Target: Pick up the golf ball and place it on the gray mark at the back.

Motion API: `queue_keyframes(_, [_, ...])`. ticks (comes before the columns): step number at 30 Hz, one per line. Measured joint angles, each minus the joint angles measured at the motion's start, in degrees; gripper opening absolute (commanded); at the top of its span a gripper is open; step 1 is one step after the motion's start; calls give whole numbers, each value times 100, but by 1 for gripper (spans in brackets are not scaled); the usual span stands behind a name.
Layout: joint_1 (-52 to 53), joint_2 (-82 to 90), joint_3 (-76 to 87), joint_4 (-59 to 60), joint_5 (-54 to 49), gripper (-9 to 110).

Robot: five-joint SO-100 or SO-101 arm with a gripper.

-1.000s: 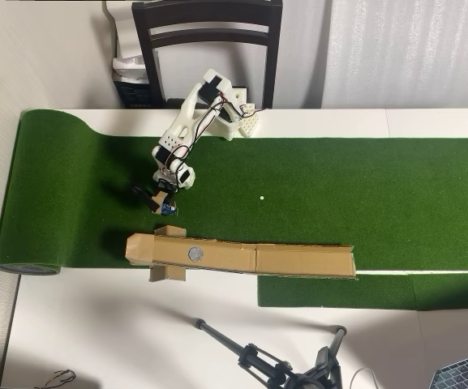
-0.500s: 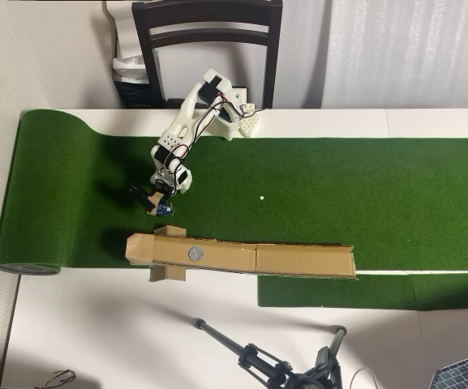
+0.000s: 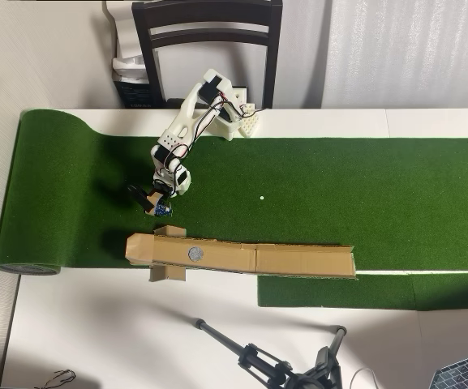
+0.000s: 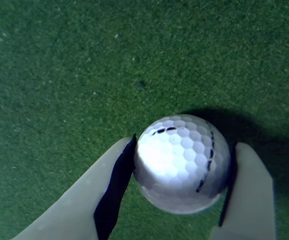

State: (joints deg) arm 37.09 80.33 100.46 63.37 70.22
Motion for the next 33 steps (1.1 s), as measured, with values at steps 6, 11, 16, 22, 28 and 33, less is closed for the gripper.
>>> queue_keyframes(6, [0, 0, 0, 0, 0, 14])
queue_keyframes(11, [-88, 0, -114, 0, 53, 14])
queue_keyframes(16, [-527, 26, -729, 0, 26, 15])
queue_keyframes(22, [-1020, 492, -1125, 9, 0, 15])
queue_keyframes(28, [-1389, 1046, -1143, 9, 141, 15])
queue_keyframes(33, [-1547, 1433, -1143, -79, 360, 15])
